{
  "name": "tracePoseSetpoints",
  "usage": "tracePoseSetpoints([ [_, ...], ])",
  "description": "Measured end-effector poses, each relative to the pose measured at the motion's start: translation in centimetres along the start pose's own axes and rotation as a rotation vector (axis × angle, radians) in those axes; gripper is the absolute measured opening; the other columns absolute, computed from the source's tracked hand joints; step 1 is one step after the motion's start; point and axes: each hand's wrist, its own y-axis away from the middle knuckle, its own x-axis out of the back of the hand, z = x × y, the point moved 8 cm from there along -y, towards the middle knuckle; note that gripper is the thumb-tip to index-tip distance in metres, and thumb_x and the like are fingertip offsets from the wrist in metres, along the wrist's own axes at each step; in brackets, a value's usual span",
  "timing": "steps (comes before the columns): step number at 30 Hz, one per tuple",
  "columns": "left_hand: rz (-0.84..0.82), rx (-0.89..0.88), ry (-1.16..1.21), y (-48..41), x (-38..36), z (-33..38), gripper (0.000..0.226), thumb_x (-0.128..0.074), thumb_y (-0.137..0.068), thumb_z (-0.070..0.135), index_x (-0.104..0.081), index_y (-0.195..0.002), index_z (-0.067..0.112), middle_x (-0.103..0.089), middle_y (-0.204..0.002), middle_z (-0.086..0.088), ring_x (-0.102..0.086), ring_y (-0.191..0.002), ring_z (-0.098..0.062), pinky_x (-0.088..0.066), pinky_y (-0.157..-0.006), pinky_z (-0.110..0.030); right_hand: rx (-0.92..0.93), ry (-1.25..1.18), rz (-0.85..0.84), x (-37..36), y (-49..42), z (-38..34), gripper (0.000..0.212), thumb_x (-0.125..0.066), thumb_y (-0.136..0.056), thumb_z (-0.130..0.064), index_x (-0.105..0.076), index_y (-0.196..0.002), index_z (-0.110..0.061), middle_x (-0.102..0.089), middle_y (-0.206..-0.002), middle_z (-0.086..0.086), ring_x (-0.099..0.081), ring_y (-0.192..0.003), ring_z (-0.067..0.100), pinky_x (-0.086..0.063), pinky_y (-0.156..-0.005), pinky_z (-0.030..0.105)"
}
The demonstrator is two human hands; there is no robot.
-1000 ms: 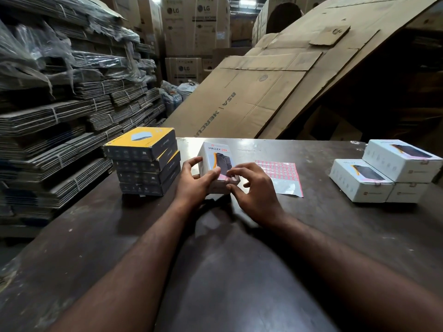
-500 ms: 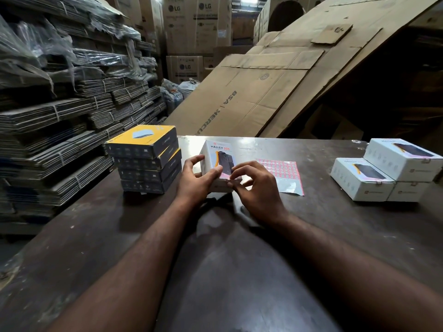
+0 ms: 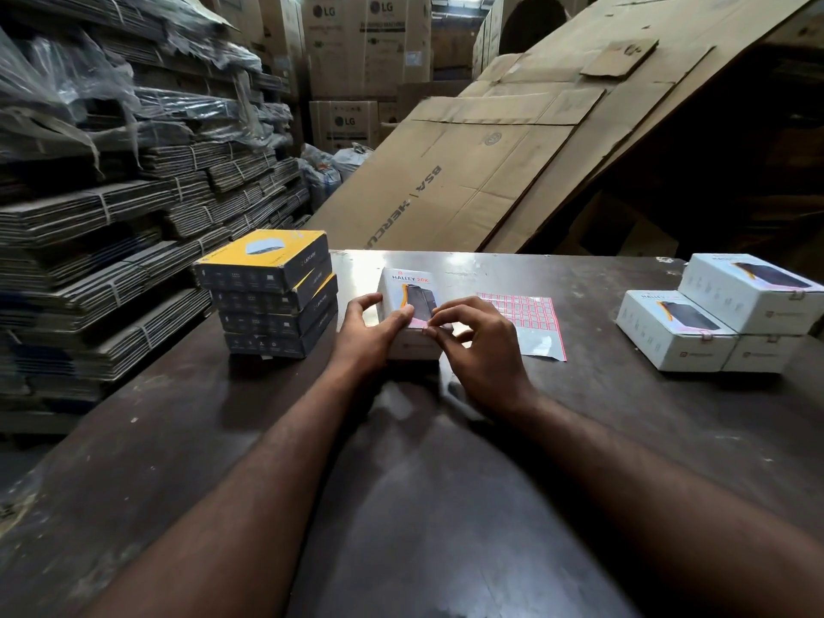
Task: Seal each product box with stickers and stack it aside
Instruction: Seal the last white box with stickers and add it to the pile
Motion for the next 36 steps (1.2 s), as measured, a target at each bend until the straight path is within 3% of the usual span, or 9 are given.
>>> tracePoseSetpoints([
  [6, -0.150, 0.117, 0.031, 0.4, -1.2, -0.5, 0.067, -0.073, -0.090, 0.040, -0.037, -0.144, 0.024, -0.065, -0.126, -0.015, -0.073, -0.092, -0.024, -0.056, -0.055, -0.027, -0.017, 0.012, 0.029, 0.5, -0.2, -0.1, 0.011, -0.077, -0.084, -0.009, -0.075, -0.089, -0.019, -0.070, -0.094, -0.003, -0.064, -0.097, 0.016, -0.055, -0.066, 0.025],
  [11, -0.215, 0.156, 0.042, 0.3, -1.4, -0.7, 0.068, -0.074, -0.089, 0.039, -0.041, -0.145, 0.018, -0.068, -0.122, -0.015, -0.075, -0.090, -0.021, -0.060, -0.062, -0.028, -0.052, 0.004, 0.037, 0.6, -0.2, 0.3, 0.012, -0.076, -0.085, -0.009, -0.073, -0.088, -0.021, -0.069, -0.092, -0.004, -0.062, -0.095, 0.015, -0.055, -0.067, 0.028],
  [18, -0.138, 0.124, 0.015, 0.1, -0.9, -0.6, 0.061, -0.075, -0.089, 0.037, -0.044, -0.139, 0.022, -0.063, -0.128, -0.016, -0.074, -0.095, -0.026, -0.061, -0.060, -0.030, -0.052, -0.012, 0.008, 0.3, -0.1, 0.2, 0.011, -0.077, -0.085, -0.010, -0.075, -0.090, -0.019, -0.071, -0.096, -0.004, -0.065, -0.096, 0.013, -0.057, -0.068, 0.031],
  [20, -0.136, 0.058, -0.054, 0.3, -1.0, 0.0, 0.058, -0.075, -0.087, 0.045, -0.044, -0.136, 0.036, -0.061, -0.133, -0.013, -0.071, -0.105, -0.029, -0.062, -0.070, -0.036, -0.066, -0.024, 0.013, 0.4, -0.1, 0.3, 0.010, -0.077, -0.085, -0.009, -0.075, -0.090, -0.018, -0.071, -0.095, -0.004, -0.065, -0.094, 0.012, -0.058, -0.069, 0.032],
  [22, -0.143, -0.098, -0.231, 0.2, -0.9, 1.1, 0.066, -0.074, -0.079, 0.064, -0.046, -0.137, 0.049, -0.056, -0.141, 0.000, -0.063, -0.121, -0.024, -0.056, -0.095, -0.042, -0.084, -0.032, 0.022, 0.5, -0.2, 0.5, 0.010, -0.077, -0.085, -0.008, -0.075, -0.089, -0.017, -0.071, -0.094, -0.003, -0.066, -0.092, 0.011, -0.058, -0.070, 0.033],
  [24, -0.179, -0.280, -0.388, 1.0, -1.3, 2.3, 0.059, -0.071, -0.084, 0.059, -0.049, -0.138, 0.050, -0.050, -0.144, 0.010, -0.052, -0.129, -0.013, -0.046, -0.106, -0.032, -0.102, -0.046, 0.044, 0.7, -0.2, 0.7, 0.010, -0.077, -0.085, -0.009, -0.075, -0.088, -0.018, -0.071, -0.093, -0.004, -0.067, -0.090, 0.011, -0.059, -0.070, 0.036],
  [29, -0.236, -0.383, -0.456, 2.0, -1.9, 2.8, 0.031, -0.066, -0.081, 0.041, -0.063, -0.111, 0.050, -0.065, -0.128, 0.003, -0.062, -0.118, -0.015, -0.052, -0.098, -0.030, -0.163, -0.063, 0.065, 1.1, -0.3, 1.9, 0.004, -0.077, -0.085, -0.018, -0.074, -0.087, -0.021, -0.073, -0.090, -0.009, -0.068, -0.090, 0.013, -0.058, -0.070, 0.044],
  [31, -0.196, -0.377, -0.465, 1.9, -1.7, 2.9, 0.027, -0.065, -0.079, 0.039, -0.063, -0.101, 0.055, -0.067, -0.123, 0.003, -0.063, -0.114, -0.015, -0.052, -0.094, -0.028, -0.159, -0.058, 0.054, 1.0, -0.3, 1.6, 0.007, -0.078, -0.085, -0.017, -0.074, -0.087, -0.022, -0.073, -0.091, -0.008, -0.067, -0.091, 0.013, -0.058, -0.070, 0.042],
  [36, -0.104, -0.369, -0.472, 1.5, -1.2, 3.0, 0.025, -0.063, -0.075, 0.036, -0.065, -0.095, 0.052, -0.072, -0.109, 0.005, -0.066, -0.107, -0.017, -0.054, -0.094, -0.038, -0.125, -0.050, 0.028, 0.6, -0.2, 0.9, 0.014, -0.078, -0.085, -0.012, -0.073, -0.087, -0.024, -0.071, -0.094, -0.007, -0.065, -0.094, 0.012, -0.058, -0.069, 0.038],
])
